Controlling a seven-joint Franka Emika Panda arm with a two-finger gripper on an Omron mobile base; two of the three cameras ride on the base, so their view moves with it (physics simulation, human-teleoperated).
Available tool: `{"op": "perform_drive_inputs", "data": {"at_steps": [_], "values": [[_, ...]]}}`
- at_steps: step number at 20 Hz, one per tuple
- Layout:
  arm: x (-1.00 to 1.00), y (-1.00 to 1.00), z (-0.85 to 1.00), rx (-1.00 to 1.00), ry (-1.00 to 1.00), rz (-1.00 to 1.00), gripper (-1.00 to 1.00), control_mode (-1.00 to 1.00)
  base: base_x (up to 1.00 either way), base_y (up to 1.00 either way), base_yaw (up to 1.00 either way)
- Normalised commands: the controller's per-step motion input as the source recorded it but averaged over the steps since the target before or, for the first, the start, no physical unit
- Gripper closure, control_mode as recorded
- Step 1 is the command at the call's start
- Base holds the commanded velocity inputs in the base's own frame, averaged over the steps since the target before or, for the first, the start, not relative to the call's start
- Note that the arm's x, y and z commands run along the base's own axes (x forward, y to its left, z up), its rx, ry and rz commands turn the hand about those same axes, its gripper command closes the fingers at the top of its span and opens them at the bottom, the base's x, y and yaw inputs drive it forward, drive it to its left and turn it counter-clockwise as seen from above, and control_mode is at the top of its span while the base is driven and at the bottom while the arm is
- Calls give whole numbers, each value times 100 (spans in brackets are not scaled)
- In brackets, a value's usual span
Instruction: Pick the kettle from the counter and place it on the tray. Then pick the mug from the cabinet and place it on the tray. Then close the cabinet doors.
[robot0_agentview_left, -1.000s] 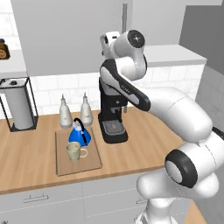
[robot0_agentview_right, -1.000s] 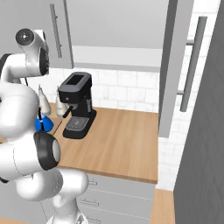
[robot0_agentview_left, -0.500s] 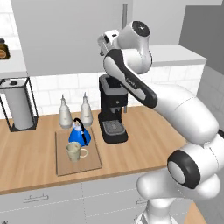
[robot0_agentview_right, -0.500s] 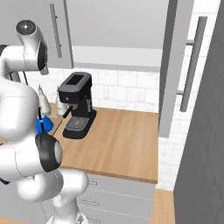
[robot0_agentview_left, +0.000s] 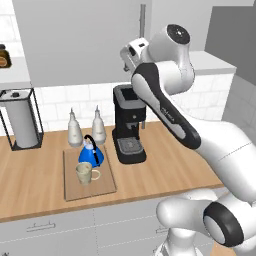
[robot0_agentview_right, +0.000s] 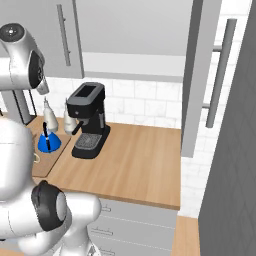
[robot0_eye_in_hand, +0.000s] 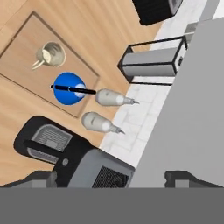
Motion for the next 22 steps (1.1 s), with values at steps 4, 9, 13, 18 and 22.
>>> {"op": "perform_drive_inputs", "data": {"at_steps": [4, 9, 13, 18, 22], "values": [[-74, -40, 0, 0, 0, 0, -100, -100, 0, 0, 0], [-55, -29, 0, -5, 0, 0, -100, -100, 0, 0, 0], [-59, -38, 0, -5, 0, 0, -100, -100, 0, 0, 0], [-51, -44, 0, -4, 0, -3, -100, -100, 0, 0, 0], [-25, -64, 0, -2, -3, -16, -100, -100, 0, 0, 0]]}}
